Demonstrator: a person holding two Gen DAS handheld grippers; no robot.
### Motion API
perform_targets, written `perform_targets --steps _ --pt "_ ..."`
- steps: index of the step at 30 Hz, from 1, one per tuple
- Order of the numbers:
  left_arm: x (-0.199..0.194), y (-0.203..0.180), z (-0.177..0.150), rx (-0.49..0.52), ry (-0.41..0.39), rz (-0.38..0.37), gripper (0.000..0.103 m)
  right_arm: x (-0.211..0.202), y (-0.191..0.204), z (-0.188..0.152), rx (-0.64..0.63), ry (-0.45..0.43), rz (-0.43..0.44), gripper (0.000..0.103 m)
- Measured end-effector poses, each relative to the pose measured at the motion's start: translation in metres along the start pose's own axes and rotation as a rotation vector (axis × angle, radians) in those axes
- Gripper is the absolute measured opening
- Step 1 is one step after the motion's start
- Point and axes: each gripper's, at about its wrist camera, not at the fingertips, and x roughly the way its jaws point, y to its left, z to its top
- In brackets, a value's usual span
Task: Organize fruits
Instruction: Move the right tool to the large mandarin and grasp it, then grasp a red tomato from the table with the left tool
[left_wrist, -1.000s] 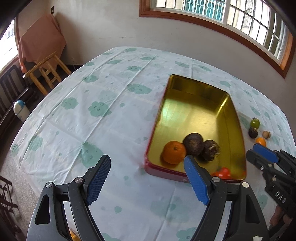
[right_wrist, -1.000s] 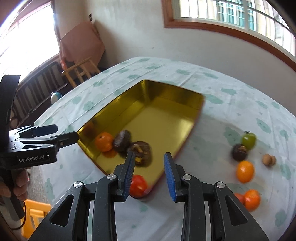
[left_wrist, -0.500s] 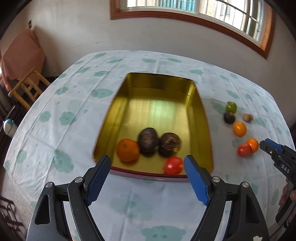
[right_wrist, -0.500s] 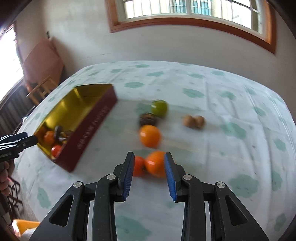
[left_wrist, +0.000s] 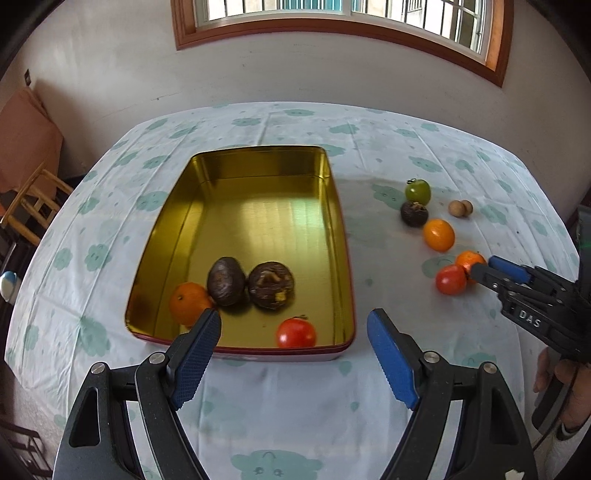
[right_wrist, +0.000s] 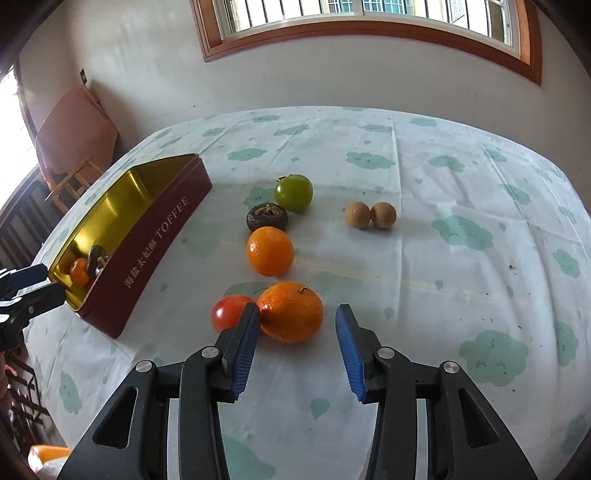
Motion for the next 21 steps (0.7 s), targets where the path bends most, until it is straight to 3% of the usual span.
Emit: perform_targets --steps 9,15,21 --pt "0.007 -0.027 0.004 0.052 0.014 -0.022 0.079 0.019 -0.004 0.004 0.025 0.019 0.012 0.044" --pt "0.011 -0.048 0.006 0.094 0.011 -0.048 0.079 0.023 -0.012 0.000 0.038 0.009 0.009 0.039" --pt "0.018 -0.068 0.007 0.120 0.020 -0.092 0.078 0.019 -0.020 -0.002 0.031 -0.006 -0.032 0.038"
